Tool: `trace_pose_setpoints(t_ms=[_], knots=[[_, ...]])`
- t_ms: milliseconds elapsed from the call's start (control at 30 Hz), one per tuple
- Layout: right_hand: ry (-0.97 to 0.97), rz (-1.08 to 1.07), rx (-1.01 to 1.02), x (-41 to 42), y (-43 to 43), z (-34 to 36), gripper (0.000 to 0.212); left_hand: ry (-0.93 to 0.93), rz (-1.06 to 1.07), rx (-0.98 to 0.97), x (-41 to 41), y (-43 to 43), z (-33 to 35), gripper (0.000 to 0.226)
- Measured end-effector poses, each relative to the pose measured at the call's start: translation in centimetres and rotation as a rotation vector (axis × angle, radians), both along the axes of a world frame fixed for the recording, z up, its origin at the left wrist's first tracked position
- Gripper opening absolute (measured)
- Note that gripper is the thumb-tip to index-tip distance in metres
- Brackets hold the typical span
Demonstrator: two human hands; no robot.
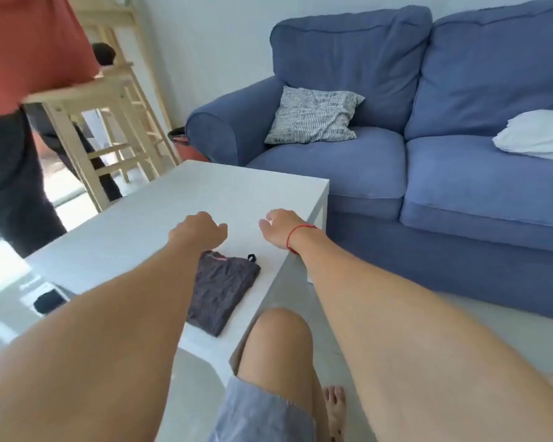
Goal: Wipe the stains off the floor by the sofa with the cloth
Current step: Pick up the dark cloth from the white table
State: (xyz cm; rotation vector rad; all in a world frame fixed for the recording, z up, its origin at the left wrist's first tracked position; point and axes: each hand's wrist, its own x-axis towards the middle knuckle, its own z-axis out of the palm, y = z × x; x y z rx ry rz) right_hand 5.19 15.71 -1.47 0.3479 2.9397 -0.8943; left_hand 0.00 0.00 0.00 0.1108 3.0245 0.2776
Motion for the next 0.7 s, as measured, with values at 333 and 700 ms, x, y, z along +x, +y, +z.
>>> trace_pose_setpoints(t_ms=[333, 700], knots=[[-0.262, 0.113, 0.133, 3.2, -5.9, -1.7, 0.065, -0.221, -0.020, -0.185, 2.6, -4.7, -3.7, 0.063], [0.241, -0.468, -0.762, 4.1, 3.7, 0.5, 0.035, -0.051, -0.127, 0.495, 3.4, 7.4, -0.1, 0.056]])
